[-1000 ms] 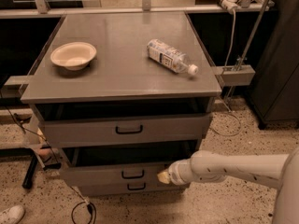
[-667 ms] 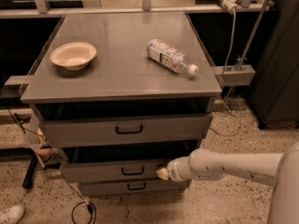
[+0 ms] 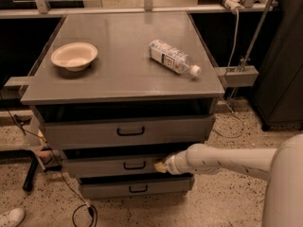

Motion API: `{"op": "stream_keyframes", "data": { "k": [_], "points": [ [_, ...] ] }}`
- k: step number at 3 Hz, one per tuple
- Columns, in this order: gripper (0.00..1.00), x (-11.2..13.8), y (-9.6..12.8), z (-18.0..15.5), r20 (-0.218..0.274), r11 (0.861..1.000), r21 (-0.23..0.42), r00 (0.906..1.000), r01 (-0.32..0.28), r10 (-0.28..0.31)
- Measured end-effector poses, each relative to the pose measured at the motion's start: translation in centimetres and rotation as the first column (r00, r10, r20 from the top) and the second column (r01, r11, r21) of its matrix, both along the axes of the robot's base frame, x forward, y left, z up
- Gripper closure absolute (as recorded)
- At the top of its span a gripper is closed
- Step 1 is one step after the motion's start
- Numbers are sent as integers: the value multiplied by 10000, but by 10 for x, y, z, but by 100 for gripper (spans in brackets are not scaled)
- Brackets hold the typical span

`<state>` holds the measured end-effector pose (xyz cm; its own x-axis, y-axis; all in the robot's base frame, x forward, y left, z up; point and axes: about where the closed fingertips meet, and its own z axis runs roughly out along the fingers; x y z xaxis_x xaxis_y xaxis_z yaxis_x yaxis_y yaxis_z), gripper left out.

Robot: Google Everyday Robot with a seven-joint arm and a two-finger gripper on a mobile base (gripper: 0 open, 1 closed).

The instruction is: Close middle drawer

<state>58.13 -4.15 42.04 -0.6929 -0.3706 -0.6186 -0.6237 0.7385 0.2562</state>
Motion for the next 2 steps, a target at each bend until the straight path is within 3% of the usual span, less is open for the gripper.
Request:
{"op": "stream_keyframes", "data": {
  "k": [1,2],
  "points": [
    [100,-1,0,0,-6,10000,2,10000,-1,1],
    [100,-29,-18,8,-825,9994,322,9965,139,-112]
  ]
}}
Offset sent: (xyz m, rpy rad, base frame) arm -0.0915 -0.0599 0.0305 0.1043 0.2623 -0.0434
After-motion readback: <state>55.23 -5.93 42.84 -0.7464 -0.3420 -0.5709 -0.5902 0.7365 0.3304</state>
